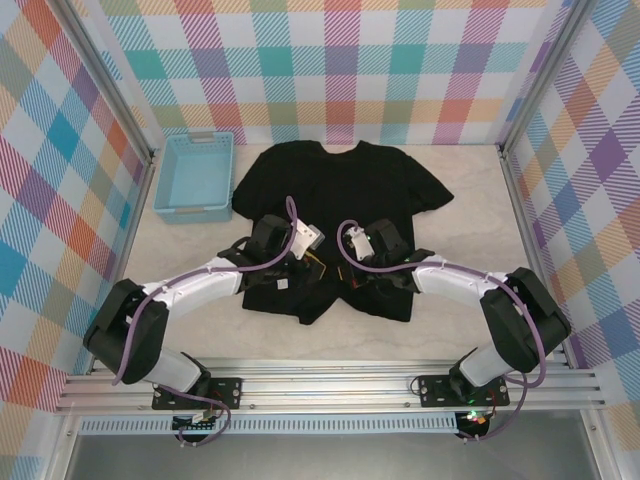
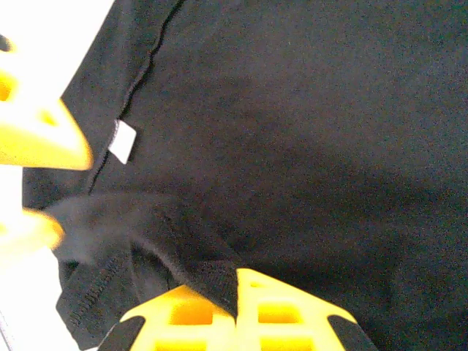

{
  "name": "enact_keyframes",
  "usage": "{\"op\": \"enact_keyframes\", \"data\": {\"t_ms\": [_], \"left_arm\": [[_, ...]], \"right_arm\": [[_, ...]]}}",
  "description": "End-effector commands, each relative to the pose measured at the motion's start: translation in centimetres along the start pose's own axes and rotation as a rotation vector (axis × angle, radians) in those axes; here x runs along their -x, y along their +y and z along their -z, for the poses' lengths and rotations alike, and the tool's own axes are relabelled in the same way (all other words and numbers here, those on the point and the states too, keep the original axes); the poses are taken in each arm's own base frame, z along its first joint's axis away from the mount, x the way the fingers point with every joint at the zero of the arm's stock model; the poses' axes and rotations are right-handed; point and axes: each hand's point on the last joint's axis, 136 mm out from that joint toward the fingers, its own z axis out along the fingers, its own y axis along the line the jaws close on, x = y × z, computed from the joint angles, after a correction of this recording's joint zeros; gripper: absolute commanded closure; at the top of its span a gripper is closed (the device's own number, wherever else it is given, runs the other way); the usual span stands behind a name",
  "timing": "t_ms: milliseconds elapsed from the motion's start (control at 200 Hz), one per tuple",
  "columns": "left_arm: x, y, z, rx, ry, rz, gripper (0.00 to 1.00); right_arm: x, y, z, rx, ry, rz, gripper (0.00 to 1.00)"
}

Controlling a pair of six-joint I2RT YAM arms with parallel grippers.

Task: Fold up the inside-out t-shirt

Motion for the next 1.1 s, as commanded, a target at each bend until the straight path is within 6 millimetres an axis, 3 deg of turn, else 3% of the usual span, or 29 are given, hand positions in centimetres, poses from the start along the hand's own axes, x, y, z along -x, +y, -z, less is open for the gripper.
{"op": "enact_keyframes", "data": {"t_ms": [0,305,475,565,630,720,770,800,835,875,905,990,1095], "left_arm": [[0.6,-0.4,-0.3,-0.041,-0.032,-0.012,0.58],[0.0,-1.3,-0.6,-0.089,-0.019,-0.036,0.35],[-1.3,-0.3,-1.4,-0.046,0.03,-0.049,0.37],[-1.7,0.1,-2.2,-0.04,0.062,-0.049,0.46],[-1.5,0.1,-2.7,-0.058,0.073,-0.044,0.59],[0.1,-0.4,-2.6,-0.077,0.035,-0.03,0.83],[1.7,-1.0,-1.7,-0.094,-0.01,-0.018,0.95],[2.8,-1.4,-1.0,-0.095,-0.04,0.0,1.0],[4.0,-1.5,-0.1,-0.083,-0.073,0.032,1.0],[5.0,-1.7,0.8,-0.071,-0.102,0.067,1.0],[5.3,-1.8,1.2,-0.066,-0.11,0.093,1.0],[5.5,-1.8,2.0,-0.054,-0.102,0.144,1.0],[5.6,-1.5,2.3,-0.026,-0.085,0.17,1.0]], "right_arm": [[2.5,1.8,1.0,0.049,-0.05,-0.013,1.0],[3.2,2.1,1.5,0.074,-0.031,-0.099,1.0],[3.4,2.1,2.1,0.072,-0.038,-0.102,1.0],[3.5,2.1,2.5,0.067,-0.046,-0.099,1.0],[3.6,2.1,2.9,0.064,-0.056,-0.096,1.0],[3.4,1.5,3.6,0.02,-0.058,-0.091,1.0],[2.7,-0.2,4.3,-0.094,-0.044,-0.109,1.0],[2.3,-1.7,5.2,-0.19,-0.038,-0.123,0.92],[1.9,-2.9,6.5,-0.286,-0.041,-0.123,0.74],[1.6,-3.0,7.8,-0.331,-0.068,-0.075,0.57],[1.5,-1.9,8.3,-0.317,-0.102,-0.004,0.49],[0.5,2.3,8.6,-0.134,-0.205,0.148,0.4],[-1.0,6.0,7.9,0.012,-0.27,0.298,0.39]]}}
